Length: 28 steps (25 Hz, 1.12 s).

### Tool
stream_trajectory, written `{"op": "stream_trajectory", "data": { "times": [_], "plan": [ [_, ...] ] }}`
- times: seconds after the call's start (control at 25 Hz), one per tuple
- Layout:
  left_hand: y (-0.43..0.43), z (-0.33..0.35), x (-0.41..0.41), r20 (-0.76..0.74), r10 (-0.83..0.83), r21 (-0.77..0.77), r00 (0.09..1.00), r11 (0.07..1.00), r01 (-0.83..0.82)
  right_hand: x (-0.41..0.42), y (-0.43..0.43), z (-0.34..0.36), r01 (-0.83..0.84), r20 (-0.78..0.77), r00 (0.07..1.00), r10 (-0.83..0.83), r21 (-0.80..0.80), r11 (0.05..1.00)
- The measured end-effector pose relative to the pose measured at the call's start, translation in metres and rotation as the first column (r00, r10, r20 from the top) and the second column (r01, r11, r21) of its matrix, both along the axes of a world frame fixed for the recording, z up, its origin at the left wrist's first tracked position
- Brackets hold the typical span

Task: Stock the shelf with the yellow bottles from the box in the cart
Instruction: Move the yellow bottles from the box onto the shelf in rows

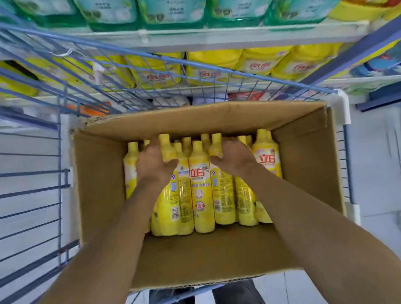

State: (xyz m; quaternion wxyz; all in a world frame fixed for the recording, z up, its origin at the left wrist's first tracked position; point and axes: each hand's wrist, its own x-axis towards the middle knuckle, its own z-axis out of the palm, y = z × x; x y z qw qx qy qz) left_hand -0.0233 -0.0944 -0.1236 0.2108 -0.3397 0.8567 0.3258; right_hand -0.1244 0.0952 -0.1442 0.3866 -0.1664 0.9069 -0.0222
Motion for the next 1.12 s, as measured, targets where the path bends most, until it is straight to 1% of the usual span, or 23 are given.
{"op": "stream_trajectory", "data": {
  "times": [0.16, 0.24, 0.32, 0.4, 0.52, 0.6, 0.72, 0.84, 0.92, 0.96, 1.04, 1.12],
  "plan": [
    [-0.011, -0.008, -0.01, 0.031, 0.075, 0.086, 0.997, 0.993, -0.077, -0.012, -0.003, -0.008, 0.063, 0.051, 0.997, -0.064, 0.019, 0.998],
    [-0.014, -0.006, -0.009, 0.049, 0.07, 0.112, 0.996, 0.991, -0.075, -0.013, -0.001, -0.005, 0.166, 0.076, 0.983, -0.165, -0.008, 0.986],
    [-0.016, -0.001, -0.004, 0.113, 0.04, 0.139, 0.993, 0.989, -0.056, -0.007, 0.002, 0.005, 0.275, 0.115, 0.957, -0.266, -0.067, 0.959],
    [-0.018, 0.007, 0.006, 0.161, 0.045, 0.189, 0.986, 0.979, -0.076, 0.003, 0.007, 0.018, 0.302, 0.158, 0.946, -0.283, -0.117, 0.946],
    [-0.021, 0.027, 0.014, 0.142, 0.099, 0.25, 0.985, 0.959, -0.132, 0.017, 0.011, 0.042, 0.297, 0.185, 0.947, -0.263, -0.191, 0.936],
    [-0.02, 0.045, 0.018, 0.064, 0.102, 0.278, 0.993, 0.954, -0.116, 0.02, 0.013, 0.061, 0.257, 0.169, 0.961, -0.219, -0.247, 0.934],
    [-0.018, 0.085, 0.02, -0.054, 0.1, 0.301, 0.994, 0.95, -0.079, 0.012, 0.009, 0.113, 0.183, 0.123, 0.981, -0.15, -0.338, 0.923],
    [-0.031, 0.138, 0.007, -0.186, 0.084, 0.296, 0.979, 0.955, -0.026, -0.007, -0.002, 0.178, 0.173, 0.081, 0.985, -0.153, -0.457, 0.873],
    [-0.043, 0.18, -0.009, -0.278, 0.079, 0.29, 0.957, 0.957, 0.005, -0.021, -0.014, 0.225, 0.133, 0.032, 0.99, -0.137, -0.535, 0.834],
    [-0.051, 0.206, -0.017, -0.326, 0.083, 0.29, 0.942, 0.957, 0.016, -0.028, -0.021, 0.249, 0.106, -0.001, 0.992, -0.129, -0.567, 0.817],
    [-0.067, 0.259, -0.035, -0.416, 0.063, 0.243, 0.907, 0.969, 0.044, -0.041, -0.037, 0.302, 0.023, -0.087, 0.992, -0.096, -0.614, 0.789],
    [-0.082, 0.306, -0.053, -0.531, 0.034, 0.201, 0.847, 0.976, 0.087, -0.048, -0.051, 0.359, -0.081, -0.218, 0.973, -0.075, -0.628, 0.774]
  ]
}}
